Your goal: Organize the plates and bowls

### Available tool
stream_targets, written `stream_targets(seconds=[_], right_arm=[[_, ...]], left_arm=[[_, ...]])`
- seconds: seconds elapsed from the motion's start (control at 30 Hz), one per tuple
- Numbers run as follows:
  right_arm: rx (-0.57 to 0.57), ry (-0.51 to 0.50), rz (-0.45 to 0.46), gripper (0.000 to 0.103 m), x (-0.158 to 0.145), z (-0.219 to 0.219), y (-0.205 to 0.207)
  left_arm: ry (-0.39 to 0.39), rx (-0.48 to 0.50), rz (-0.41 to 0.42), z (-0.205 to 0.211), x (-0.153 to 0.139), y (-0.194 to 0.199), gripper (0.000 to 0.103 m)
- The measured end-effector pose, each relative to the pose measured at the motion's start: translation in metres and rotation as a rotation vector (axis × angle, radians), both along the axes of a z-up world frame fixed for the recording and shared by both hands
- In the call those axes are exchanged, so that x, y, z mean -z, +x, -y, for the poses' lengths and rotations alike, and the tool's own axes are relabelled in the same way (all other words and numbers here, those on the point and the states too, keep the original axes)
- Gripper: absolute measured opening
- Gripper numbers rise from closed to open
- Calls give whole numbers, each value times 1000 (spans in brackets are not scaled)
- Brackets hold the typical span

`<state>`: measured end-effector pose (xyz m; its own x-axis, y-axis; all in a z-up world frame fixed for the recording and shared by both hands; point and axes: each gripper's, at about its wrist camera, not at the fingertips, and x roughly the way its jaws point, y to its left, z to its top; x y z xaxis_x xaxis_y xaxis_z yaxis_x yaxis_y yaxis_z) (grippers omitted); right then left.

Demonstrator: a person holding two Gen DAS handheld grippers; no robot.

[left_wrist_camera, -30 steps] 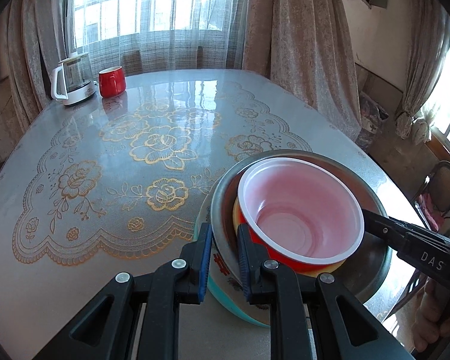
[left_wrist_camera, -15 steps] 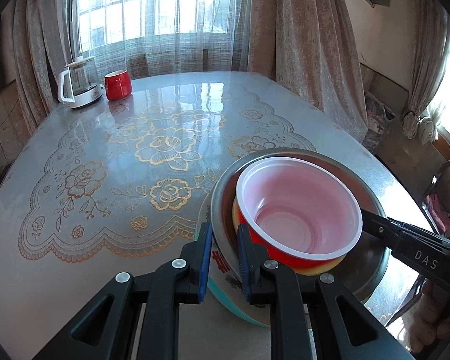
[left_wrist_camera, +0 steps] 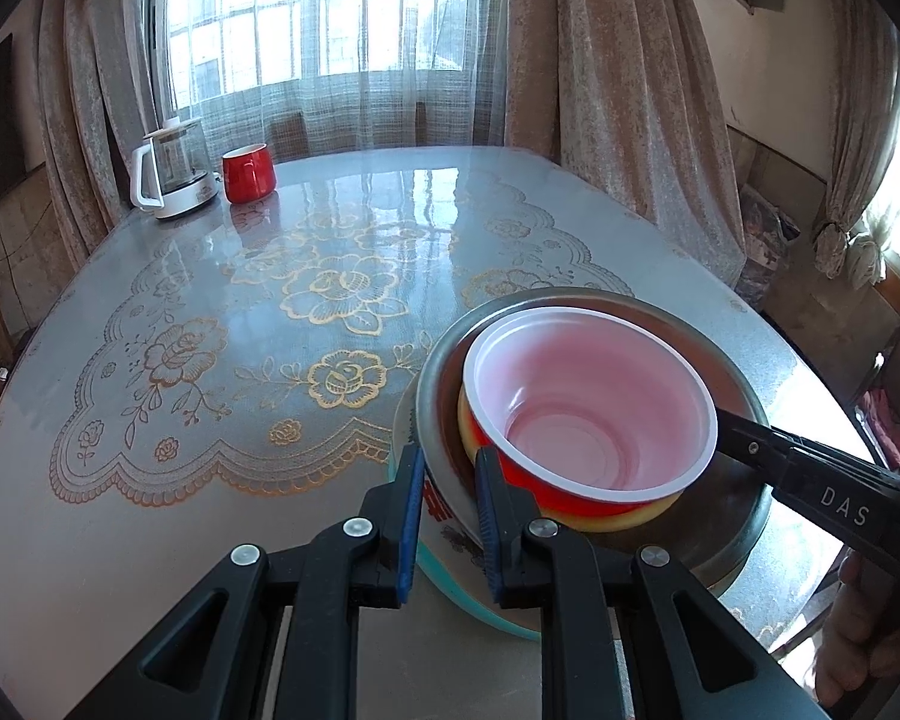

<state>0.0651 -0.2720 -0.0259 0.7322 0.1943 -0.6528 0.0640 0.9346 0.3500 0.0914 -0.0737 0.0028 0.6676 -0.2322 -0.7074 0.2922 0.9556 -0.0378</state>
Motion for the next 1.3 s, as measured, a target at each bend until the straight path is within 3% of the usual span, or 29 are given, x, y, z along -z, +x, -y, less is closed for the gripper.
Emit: stream_targets(seconds=[0.73, 1.0, 1.13, 1.3], right_arm=[[-10, -67, -20, 21, 3, -4, 8], [-3, -55, -35, 21, 2, -4, 13], [22, -21, -13, 27, -2, 4, 8], [50, -40, 3, 24, -4, 8, 4]], left_arm=[[-2, 2, 21, 3, 9, 10, 19], [9, 3, 45, 0, 11, 11, 24], [14, 7, 56, -1, 12, 10, 24], [25, 6, 66, 1, 12, 8, 24]])
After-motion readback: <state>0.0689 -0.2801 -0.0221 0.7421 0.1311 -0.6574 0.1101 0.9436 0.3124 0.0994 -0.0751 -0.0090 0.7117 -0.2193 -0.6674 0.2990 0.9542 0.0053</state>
